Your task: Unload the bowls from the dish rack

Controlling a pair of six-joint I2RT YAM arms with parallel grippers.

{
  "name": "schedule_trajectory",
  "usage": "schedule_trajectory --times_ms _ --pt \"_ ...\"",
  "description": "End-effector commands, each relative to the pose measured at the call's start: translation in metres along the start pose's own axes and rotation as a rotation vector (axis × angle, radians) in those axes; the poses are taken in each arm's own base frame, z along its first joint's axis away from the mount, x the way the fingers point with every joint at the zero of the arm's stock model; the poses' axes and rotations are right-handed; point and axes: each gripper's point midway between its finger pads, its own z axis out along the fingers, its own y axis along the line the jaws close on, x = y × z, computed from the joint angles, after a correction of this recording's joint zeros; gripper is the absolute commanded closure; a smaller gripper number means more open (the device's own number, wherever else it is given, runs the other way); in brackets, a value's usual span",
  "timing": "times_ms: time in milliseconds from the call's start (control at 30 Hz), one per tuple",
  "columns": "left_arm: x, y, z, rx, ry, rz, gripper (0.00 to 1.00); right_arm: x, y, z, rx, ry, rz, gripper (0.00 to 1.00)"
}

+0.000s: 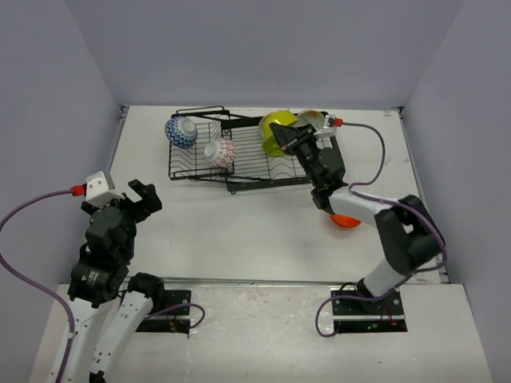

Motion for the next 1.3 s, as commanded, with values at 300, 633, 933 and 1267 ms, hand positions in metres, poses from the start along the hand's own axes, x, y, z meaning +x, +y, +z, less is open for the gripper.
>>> schedule_trajectory --times_ms 300,633,933,1267 --pt "-0.007 -0.002 0.001 0.012 -0.030 0.005 0.00 0.047 -0.005 -0.151 0.714 0.878 -0.908 1.00" --pt "-0.008 -0.002 0.000 0.011 -0.035 0.001 0.00 0.082 -0.083 -0.253 1.019 1.314 -1.182 1.00" --pt "-0.009 -0.002 -0.001 0.015 -0.042 -0.002 0.00 0.116 -0.105 -0.271 0.914 1.596 -1.180 1.00" --pt "-0.010 -0.003 -0.002 0.024 -0.042 -0.002 0.00 0.129 -0.128 -0.275 0.937 1.674 -1.209 0.88"
